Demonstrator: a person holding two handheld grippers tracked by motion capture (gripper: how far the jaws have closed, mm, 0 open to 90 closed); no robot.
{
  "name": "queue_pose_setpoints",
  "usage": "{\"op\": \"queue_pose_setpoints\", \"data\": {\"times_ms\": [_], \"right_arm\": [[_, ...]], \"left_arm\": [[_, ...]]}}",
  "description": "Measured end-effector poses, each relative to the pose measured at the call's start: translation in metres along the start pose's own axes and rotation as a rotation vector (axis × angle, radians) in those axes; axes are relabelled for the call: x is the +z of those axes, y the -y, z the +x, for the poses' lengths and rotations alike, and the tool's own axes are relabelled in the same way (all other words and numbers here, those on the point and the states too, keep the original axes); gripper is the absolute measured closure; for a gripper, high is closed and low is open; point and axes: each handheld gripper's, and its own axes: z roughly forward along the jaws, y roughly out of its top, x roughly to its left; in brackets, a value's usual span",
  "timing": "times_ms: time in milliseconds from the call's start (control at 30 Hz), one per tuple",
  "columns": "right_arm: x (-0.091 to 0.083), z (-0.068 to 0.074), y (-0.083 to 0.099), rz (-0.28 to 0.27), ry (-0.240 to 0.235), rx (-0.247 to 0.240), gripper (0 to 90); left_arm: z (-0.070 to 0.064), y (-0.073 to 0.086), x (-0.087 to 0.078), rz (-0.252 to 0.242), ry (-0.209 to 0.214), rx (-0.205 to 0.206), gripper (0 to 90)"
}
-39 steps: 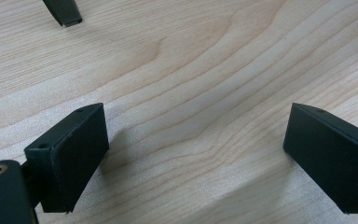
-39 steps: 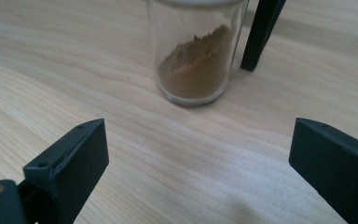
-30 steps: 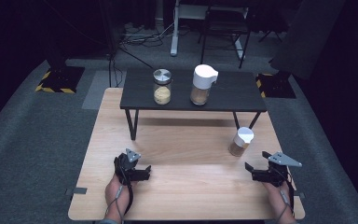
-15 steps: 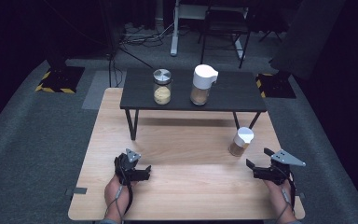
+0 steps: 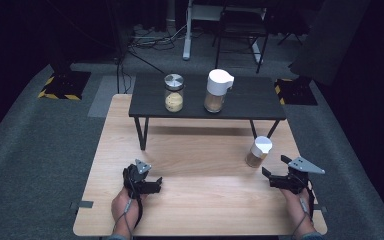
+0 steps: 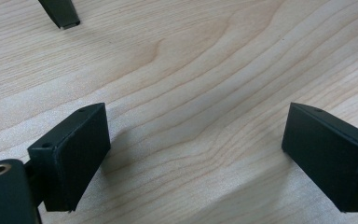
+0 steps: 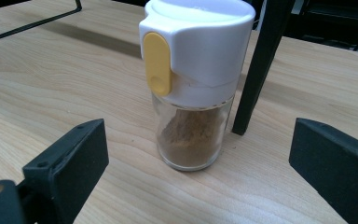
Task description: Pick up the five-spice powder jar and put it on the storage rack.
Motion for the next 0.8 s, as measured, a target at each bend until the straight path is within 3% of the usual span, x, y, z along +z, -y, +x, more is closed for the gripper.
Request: {"op": "queue_pose_setpoints", "data": {"times_ms": [800], "right_arm": [[0.037, -0.004, -0.010, 0.013, -0.029, -0.013, 4.6]], "left_arm": [[0.000, 0.000, -0.001, 0.003, 0.013, 0.012, 7.7]]}}
